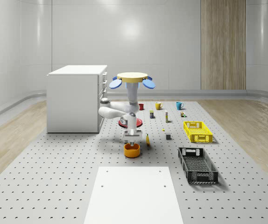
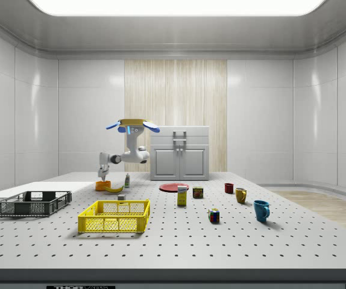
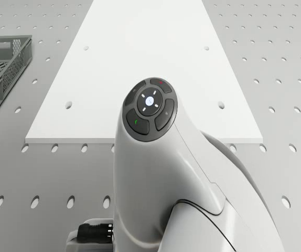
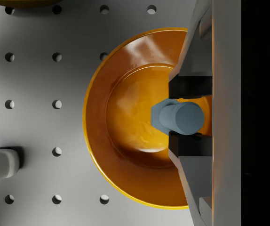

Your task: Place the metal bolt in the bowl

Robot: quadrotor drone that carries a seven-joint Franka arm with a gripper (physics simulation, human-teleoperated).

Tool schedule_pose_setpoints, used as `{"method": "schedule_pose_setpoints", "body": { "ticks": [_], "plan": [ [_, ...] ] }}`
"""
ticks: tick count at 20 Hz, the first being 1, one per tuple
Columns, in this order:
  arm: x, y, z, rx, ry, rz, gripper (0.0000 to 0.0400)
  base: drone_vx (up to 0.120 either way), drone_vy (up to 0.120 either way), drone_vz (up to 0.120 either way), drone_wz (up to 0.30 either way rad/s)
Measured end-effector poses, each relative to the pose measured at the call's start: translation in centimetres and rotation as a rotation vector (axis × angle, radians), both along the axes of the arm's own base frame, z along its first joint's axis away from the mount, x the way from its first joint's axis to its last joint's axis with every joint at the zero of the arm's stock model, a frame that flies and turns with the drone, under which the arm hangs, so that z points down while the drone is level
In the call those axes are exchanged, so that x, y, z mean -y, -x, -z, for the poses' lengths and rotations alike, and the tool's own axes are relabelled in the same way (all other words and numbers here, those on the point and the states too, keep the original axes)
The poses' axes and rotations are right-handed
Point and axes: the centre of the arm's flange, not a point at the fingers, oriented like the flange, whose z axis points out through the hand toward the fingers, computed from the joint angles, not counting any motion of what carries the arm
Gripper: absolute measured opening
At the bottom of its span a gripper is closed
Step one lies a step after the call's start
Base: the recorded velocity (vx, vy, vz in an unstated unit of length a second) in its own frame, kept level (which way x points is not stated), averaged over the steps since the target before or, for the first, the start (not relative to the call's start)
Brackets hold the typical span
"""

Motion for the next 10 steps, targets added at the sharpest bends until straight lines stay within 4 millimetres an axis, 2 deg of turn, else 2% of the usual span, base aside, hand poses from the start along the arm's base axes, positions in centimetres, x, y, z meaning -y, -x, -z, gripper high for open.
{"method": "schedule_pose_setpoints", "body": {
  "ticks": [10],
  "plan": [
    [0.0,0.0,-4.2,0.000,0.000,0.000,0.0100,0.000,0.000,0.000,0.000]
  ]
}}
